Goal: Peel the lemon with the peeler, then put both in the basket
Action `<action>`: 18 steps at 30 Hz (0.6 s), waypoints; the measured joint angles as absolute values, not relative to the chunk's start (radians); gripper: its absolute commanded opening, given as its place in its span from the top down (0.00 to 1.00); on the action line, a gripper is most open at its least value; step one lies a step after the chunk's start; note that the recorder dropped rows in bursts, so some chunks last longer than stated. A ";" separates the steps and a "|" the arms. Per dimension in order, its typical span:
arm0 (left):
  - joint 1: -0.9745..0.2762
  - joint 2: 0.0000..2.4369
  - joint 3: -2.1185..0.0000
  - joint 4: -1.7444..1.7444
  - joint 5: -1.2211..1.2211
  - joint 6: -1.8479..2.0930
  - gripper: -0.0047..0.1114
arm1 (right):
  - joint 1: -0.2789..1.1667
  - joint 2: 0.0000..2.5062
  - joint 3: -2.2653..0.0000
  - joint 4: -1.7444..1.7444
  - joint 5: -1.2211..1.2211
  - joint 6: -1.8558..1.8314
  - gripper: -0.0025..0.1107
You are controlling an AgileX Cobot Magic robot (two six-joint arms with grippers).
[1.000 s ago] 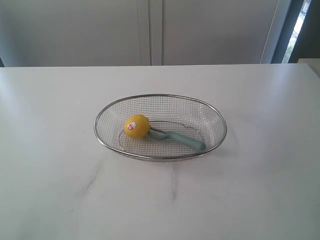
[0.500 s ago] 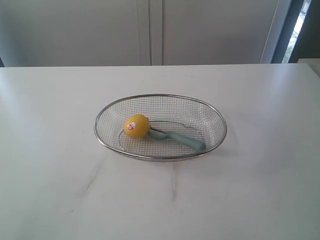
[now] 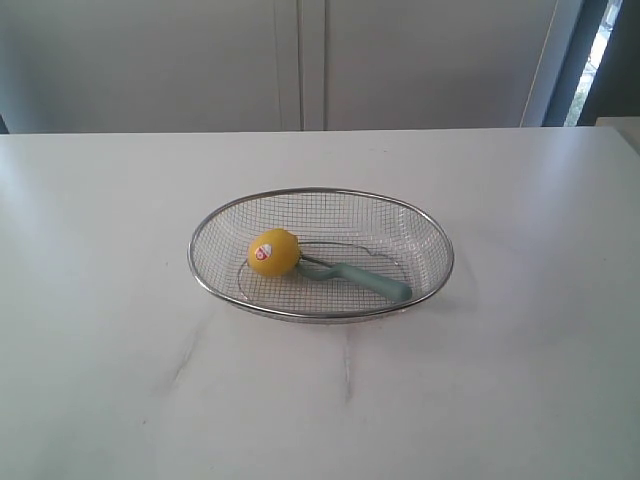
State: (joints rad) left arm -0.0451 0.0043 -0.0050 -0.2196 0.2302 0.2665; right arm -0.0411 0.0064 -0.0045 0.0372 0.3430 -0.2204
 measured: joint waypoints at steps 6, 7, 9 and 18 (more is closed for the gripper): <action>-0.045 0.004 -0.005 -0.220 0.230 0.266 0.96 | -0.041 0.006 -0.004 0.037 0.343 -0.220 0.98; -0.045 0.004 -0.005 -0.220 0.230 0.266 0.96 | -0.041 0.006 -0.004 0.037 0.343 -0.220 0.98; -0.045 0.004 -0.005 -0.220 0.230 0.266 0.96 | -0.034 0.006 -0.004 0.037 0.343 -0.210 0.98; -0.045 0.004 -0.005 -0.220 0.230 0.266 0.96 | -0.010 0.006 -0.004 0.037 0.343 -0.036 0.98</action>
State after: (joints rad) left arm -0.0451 0.0043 -0.0050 -0.2196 0.2302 0.2665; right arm -0.0103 0.0064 -0.0045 0.0372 0.3430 -0.0356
